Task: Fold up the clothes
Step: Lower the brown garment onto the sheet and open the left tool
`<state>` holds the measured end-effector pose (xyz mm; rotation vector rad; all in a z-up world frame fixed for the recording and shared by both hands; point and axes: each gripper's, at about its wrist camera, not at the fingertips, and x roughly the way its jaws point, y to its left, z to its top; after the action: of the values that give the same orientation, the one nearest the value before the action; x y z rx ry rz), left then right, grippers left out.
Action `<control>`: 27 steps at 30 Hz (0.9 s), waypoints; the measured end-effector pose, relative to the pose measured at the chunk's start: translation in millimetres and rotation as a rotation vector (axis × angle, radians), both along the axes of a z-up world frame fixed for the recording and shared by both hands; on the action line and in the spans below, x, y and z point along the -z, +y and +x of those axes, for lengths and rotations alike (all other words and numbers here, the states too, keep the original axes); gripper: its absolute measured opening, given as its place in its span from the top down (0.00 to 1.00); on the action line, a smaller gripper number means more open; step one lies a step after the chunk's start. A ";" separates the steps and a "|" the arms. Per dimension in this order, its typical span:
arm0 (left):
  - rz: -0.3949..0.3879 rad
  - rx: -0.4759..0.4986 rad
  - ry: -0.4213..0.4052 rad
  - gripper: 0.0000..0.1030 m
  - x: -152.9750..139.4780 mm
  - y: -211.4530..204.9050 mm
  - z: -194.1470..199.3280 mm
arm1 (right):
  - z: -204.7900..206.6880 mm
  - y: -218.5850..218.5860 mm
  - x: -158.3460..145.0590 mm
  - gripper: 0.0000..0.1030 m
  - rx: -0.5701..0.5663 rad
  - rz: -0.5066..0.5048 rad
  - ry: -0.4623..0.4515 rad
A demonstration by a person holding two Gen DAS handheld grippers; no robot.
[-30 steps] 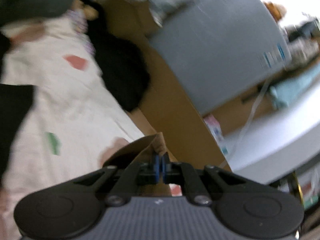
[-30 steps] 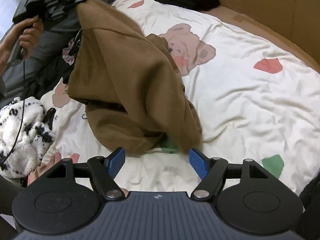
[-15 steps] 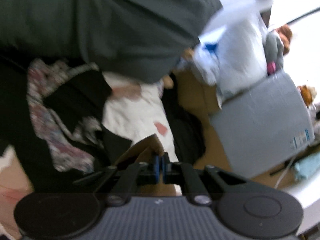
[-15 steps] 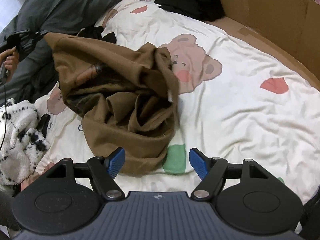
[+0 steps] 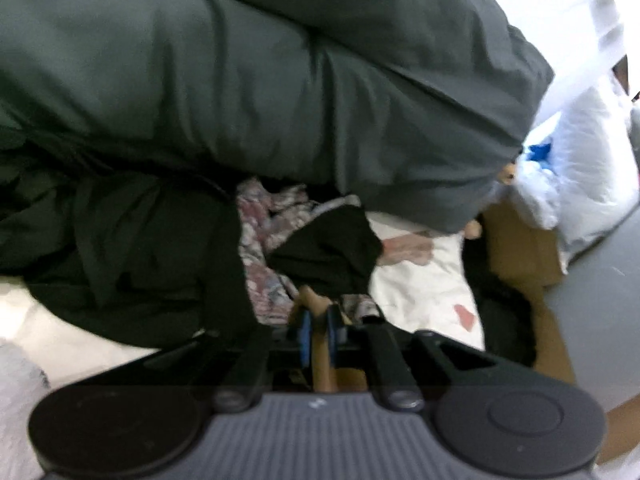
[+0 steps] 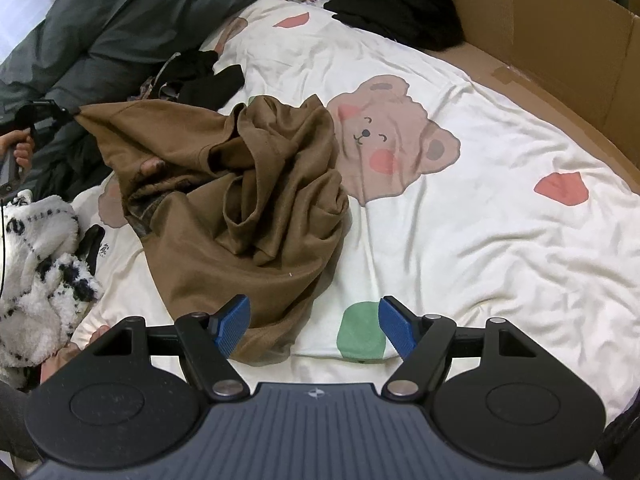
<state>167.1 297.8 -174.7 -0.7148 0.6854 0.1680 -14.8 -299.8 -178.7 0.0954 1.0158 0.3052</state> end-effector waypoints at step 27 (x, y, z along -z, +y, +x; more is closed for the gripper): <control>0.185 0.617 -0.102 0.51 2.7 -152.2 58.9 | -14.1 -20.9 3.6 0.27 0.029 0.015 0.003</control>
<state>226.0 145.6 -177.4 -0.3087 0.7525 -0.3657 -28.9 -320.8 -182.3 0.1240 1.0142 0.2869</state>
